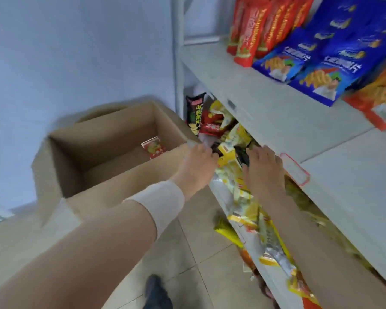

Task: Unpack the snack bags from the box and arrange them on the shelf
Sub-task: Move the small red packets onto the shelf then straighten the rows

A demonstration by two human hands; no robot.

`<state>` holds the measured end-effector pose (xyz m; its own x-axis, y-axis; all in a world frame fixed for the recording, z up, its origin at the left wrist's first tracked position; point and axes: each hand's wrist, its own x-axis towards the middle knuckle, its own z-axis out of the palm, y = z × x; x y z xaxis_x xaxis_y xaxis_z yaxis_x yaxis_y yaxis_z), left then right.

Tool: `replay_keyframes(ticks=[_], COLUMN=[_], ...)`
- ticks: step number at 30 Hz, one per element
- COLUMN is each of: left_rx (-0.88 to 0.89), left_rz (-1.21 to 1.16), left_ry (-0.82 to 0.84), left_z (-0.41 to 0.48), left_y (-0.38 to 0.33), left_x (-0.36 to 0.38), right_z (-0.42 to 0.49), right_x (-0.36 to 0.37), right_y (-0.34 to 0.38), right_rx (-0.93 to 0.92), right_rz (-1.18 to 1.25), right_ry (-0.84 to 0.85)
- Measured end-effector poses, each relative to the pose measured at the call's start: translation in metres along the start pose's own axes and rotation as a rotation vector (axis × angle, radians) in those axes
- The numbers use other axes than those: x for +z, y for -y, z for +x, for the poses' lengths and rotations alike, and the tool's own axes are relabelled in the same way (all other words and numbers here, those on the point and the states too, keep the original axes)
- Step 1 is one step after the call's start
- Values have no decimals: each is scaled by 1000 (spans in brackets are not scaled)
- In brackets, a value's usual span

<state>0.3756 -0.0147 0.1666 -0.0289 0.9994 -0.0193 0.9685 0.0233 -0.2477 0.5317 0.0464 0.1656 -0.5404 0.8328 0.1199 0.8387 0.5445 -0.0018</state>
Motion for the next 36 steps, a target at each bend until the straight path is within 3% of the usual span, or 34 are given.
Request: replay_keyframes(ticks=[5, 11, 17, 25, 30, 36], left_rx=[-220, -461, -757, -1330, -1744, -2091], left_rz=[-94, -255, -452, -808, -1161, -1230], left_ry=[124, 243, 369, 590, 616, 619], left_z=[-32, -57, -56, -58, -60, -63], left_y=[124, 217, 272, 303, 315, 313], left_x=[75, 150, 229, 321, 405, 503], right_z=[86, 155, 225, 278, 269, 250], right_x=[42, 103, 167, 250, 332, 431], right_y=[126, 234, 283, 327, 361, 396], right_rx=[-222, -356, -476, -599, -535, -175], right_rz=[51, 86, 15, -73, -119, 5], right_ry=[50, 213, 351, 685, 1017, 1333])
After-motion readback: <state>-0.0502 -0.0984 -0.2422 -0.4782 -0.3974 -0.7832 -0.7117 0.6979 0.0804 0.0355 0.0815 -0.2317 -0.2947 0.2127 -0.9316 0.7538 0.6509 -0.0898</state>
